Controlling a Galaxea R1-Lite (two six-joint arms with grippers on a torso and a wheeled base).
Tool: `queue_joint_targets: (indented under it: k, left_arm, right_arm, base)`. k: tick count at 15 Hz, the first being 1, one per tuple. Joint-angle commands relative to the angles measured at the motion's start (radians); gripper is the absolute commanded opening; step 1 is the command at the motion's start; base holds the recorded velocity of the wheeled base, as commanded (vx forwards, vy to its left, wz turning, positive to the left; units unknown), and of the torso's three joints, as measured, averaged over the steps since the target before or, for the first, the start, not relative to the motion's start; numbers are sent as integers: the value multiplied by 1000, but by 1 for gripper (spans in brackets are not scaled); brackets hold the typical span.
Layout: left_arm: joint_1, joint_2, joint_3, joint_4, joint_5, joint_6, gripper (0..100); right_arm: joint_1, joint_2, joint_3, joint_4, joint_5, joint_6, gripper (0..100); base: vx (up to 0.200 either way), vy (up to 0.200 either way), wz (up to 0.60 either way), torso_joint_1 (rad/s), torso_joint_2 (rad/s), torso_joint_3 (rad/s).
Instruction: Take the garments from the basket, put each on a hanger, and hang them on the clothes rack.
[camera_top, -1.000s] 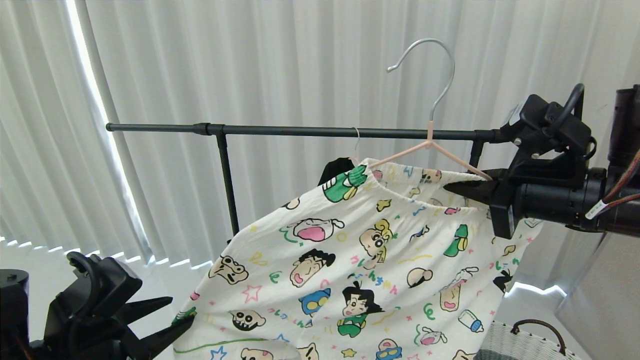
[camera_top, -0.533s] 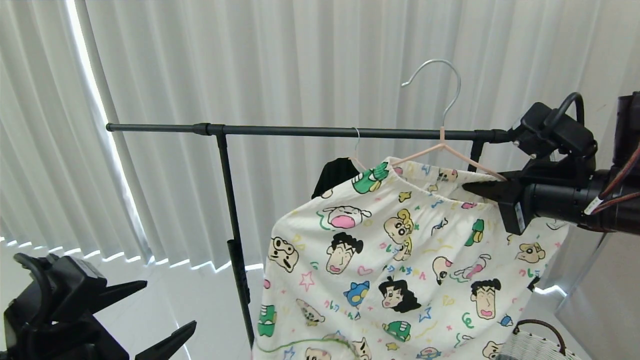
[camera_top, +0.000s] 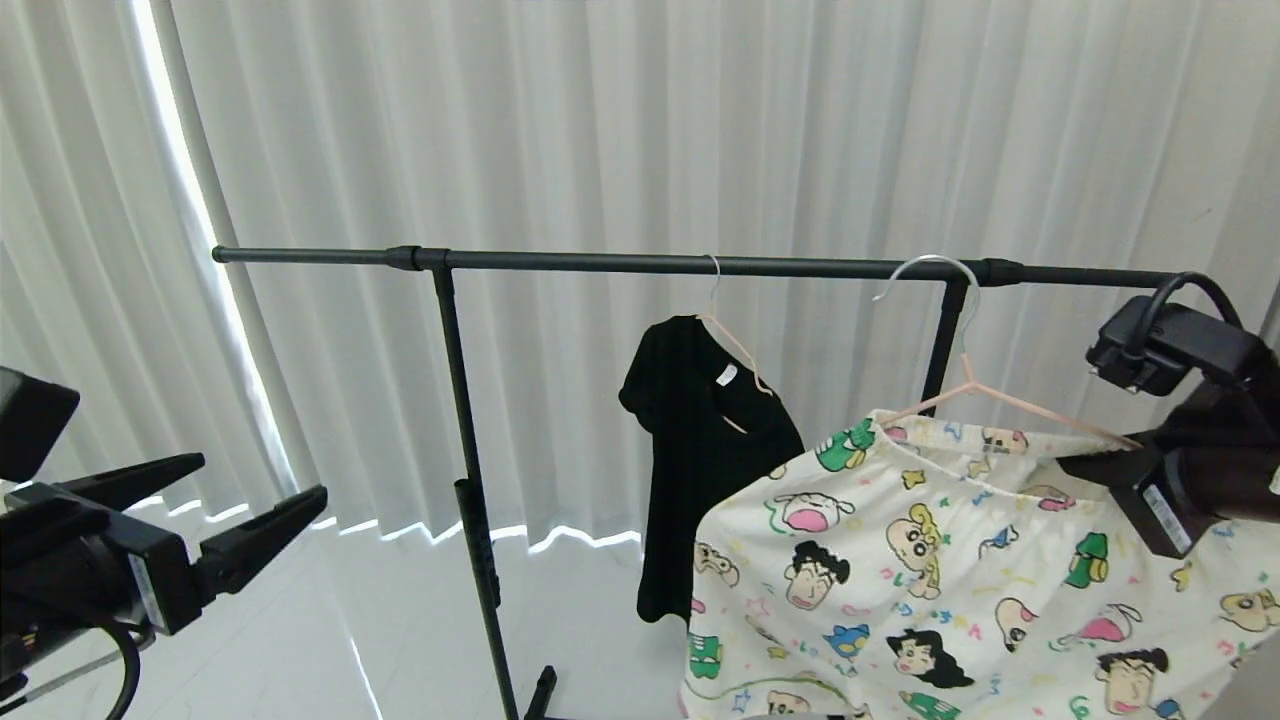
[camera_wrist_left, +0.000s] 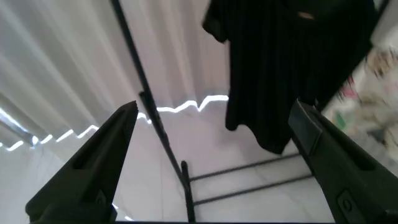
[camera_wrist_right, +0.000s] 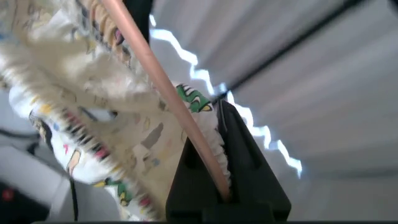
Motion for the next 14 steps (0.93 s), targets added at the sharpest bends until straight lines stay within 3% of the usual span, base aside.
queue_joint_targets:
  k: [1,5,10,12,13,14]
  left_arm:
    - [65,74,-50,1,7,-1,100]
    - [107,189,-90,1,182,6,100]
    - [107,204,-82,0,193,44,100]
    - [108,215,-84,0,205,59,100]
    - [108,223,-87,0,216,61,100]
    - [108,223,-87,0,216,67,100]
  right_arm:
    - [-18,-54,0,38,-45,37,0]
    - [-70,-60,-2,171,-242,92,0]
    - [-174,-41,-2,268,-318,150,0]
    - [-182,-8,-16,265,-335,202,0]
    - [-179,54,-53,266,-374,291,0]
    - [-176,80,-63,265,-400,322,0]
  base:
    - [0,0,0,0,0,0]
    - [0,0,0,0,0,0]
    - [0,0,0,0,0,0]
    - [0,0,0,0,0,0]
    - [0,0,0,0,0,0]
    - [0,0,0,0,0,0]
